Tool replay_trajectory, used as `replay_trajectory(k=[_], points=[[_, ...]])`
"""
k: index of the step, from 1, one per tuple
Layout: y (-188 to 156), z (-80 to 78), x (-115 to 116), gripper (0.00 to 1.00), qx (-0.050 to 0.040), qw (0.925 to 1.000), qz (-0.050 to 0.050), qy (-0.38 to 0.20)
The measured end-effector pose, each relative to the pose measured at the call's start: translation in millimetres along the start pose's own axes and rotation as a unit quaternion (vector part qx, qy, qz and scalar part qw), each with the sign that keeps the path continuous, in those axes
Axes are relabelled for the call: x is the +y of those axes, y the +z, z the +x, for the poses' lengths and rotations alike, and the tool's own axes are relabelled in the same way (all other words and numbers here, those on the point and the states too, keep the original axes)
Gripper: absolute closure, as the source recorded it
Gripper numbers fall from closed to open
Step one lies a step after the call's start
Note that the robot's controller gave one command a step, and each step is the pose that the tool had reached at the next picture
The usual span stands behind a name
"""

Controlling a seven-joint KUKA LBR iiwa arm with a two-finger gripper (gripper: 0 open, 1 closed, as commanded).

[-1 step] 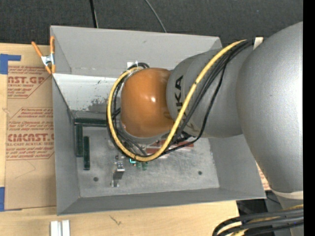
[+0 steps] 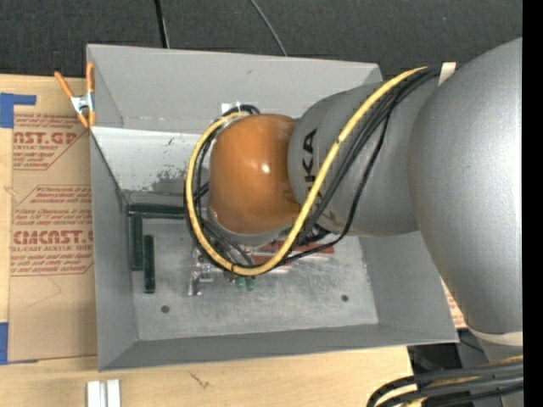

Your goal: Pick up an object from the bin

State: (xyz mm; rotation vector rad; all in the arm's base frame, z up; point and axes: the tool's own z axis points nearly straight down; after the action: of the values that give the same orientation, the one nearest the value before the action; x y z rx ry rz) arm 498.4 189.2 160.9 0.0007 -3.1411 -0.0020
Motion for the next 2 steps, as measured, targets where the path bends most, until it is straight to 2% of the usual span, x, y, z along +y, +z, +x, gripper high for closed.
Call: replay_trajectory(k=[1,2], points=[[0.0,0.0,0.1,0.0,0.0,1.0,0.0,0.0],[0.0,0.0,0.1,0.0,0.0,1.0,0.0,0.0]])
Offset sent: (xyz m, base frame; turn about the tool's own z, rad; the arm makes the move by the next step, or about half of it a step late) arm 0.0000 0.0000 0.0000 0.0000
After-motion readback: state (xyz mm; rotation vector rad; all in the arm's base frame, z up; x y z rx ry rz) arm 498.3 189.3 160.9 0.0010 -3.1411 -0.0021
